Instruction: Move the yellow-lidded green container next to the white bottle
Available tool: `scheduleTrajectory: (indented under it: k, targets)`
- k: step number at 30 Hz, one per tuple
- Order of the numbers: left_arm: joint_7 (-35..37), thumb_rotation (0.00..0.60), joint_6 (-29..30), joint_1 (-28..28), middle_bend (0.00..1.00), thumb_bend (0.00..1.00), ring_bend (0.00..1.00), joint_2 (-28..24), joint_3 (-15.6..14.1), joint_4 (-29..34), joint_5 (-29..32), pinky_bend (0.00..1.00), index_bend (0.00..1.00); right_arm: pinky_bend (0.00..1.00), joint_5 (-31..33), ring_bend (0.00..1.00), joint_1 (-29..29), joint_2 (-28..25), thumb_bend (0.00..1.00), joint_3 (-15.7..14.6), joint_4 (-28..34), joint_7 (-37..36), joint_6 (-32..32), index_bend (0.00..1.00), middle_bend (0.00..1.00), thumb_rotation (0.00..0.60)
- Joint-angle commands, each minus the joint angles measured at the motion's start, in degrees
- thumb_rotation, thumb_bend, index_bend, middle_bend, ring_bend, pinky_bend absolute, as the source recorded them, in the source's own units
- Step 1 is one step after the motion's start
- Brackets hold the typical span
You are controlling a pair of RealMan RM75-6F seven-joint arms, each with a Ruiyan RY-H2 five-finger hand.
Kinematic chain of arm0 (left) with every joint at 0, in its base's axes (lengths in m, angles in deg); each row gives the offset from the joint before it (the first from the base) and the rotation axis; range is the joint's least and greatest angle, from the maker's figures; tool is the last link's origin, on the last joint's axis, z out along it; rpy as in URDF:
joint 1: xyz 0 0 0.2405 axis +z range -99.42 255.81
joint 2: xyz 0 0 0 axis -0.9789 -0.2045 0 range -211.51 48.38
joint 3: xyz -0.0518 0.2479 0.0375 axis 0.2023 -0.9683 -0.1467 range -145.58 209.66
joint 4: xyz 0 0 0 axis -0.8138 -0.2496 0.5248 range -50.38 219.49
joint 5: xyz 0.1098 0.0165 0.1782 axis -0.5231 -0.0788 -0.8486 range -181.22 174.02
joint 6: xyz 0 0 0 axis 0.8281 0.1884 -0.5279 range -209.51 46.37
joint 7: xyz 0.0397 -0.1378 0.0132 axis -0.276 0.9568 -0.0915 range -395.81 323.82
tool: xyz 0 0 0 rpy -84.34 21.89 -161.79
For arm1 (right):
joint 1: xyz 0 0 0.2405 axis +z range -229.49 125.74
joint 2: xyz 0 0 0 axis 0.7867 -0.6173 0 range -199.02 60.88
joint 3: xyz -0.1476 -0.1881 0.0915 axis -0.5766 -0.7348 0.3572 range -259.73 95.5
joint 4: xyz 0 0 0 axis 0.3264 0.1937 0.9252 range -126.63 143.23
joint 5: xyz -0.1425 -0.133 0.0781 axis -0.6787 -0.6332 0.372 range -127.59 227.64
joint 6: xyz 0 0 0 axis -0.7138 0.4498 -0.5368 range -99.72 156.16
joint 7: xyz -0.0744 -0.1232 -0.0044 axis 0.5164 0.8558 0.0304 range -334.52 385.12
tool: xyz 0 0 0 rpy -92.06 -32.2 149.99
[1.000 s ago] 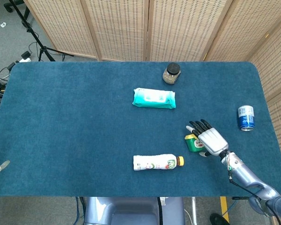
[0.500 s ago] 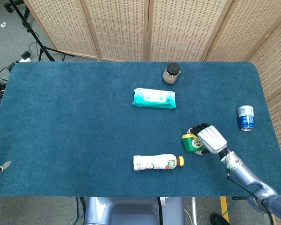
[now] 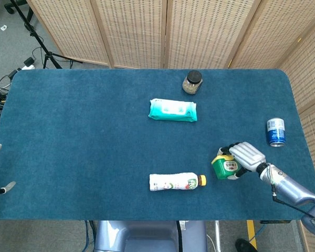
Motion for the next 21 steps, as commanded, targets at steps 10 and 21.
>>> scheduleTrajectory:
  k: [10,21]
  targets:
    - [0.1,0.6,-0.4,-0.2,0.0,0.0,0.0,0.0,0.0,0.0,0.3,0.0,0.0,0.32,5.3,0.32,14.2,-4.6,1.0,-3.1,5.9,-6.9,-29.7,0.52,0.48,0.6]
    - [-0.6,0.6,-0.4,-0.2,0.0,0.0,0.0,0.2,-0.1,0.2,0.1,0.0,0.0,0.0,12.2,0.0,10.2,-0.6,0.44,-0.8,0.8,-2.2,-25.8,0.0,0.0,0.6]
